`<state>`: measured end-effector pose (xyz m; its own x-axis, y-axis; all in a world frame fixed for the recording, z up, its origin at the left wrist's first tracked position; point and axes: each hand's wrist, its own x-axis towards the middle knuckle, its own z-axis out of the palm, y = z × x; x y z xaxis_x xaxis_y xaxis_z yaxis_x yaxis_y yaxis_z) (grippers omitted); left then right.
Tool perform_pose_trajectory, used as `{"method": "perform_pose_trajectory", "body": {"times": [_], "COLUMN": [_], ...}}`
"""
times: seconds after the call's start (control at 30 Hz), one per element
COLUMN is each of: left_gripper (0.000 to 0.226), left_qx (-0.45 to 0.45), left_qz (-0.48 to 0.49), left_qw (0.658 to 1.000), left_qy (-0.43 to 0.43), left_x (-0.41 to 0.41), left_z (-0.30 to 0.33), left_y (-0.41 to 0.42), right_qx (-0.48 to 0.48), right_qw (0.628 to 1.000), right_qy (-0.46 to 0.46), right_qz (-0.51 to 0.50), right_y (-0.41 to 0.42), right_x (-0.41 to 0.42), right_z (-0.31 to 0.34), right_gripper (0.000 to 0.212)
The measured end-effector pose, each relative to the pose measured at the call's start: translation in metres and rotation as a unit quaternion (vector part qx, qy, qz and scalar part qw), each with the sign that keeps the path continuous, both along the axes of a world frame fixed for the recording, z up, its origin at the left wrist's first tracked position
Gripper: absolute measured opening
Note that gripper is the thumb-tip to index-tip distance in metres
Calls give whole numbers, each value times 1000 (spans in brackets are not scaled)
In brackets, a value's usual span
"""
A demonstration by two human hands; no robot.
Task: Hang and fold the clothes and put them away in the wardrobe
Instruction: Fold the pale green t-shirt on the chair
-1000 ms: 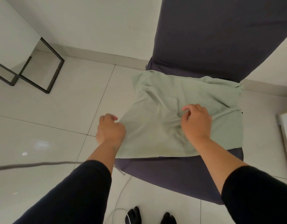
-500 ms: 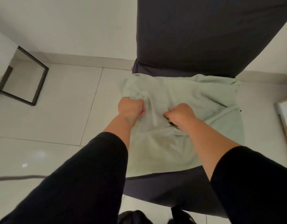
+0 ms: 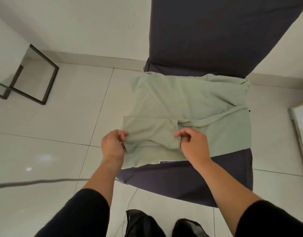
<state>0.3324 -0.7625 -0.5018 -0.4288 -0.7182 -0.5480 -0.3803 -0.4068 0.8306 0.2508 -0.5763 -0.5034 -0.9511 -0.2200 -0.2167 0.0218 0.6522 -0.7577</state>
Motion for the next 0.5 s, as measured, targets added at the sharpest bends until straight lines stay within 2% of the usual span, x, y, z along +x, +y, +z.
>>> {"method": "perform_pose_trajectory", "body": {"times": [0.07, 0.13, 0.17, 0.2, 0.33, 0.43, 0.47, 0.5], "left_gripper": [23, 8, 15, 24, 37, 39, 39, 37], "left_qx": [-79, -182, -213, -229, -249, -182, -158, -141], "left_qz": [-60, -141, -169, -176, -150, -148, -140, -132], "left_qw": [994, 970, 958, 954, 953, 964, 966, 966], "left_qy": [-48, -84, -91, -85, -80, -129, -150, -169], "left_x": [5, 6, 6, 6, 13, 9, 4, -1], "left_z": [0, 1, 1, -1, -2, -1, 0, 4], "left_y": [3, 4, 4, 4, 2, -1, -2, -4], "right_qx": [-32, -33, -26, -19, 25, 55, 59, 73], "right_qw": [998, 998, 998, 999, 997, 994, 995, 994], "right_qy": [-35, -49, -49, -42, -72, -92, -87, -79], "right_qz": [-35, -35, -29, -23, 3, 17, 1, -3], "right_y": [-1, -6, -8, -9, -7, -2, -2, -4], "right_x": [3, 1, 0, 0, 6, 8, 4, -1], "right_z": [-2, 1, 3, 5, 3, -1, 0, 2], "right_gripper": [34, 17, 7, 6, 20, 11, 12, 25]}}
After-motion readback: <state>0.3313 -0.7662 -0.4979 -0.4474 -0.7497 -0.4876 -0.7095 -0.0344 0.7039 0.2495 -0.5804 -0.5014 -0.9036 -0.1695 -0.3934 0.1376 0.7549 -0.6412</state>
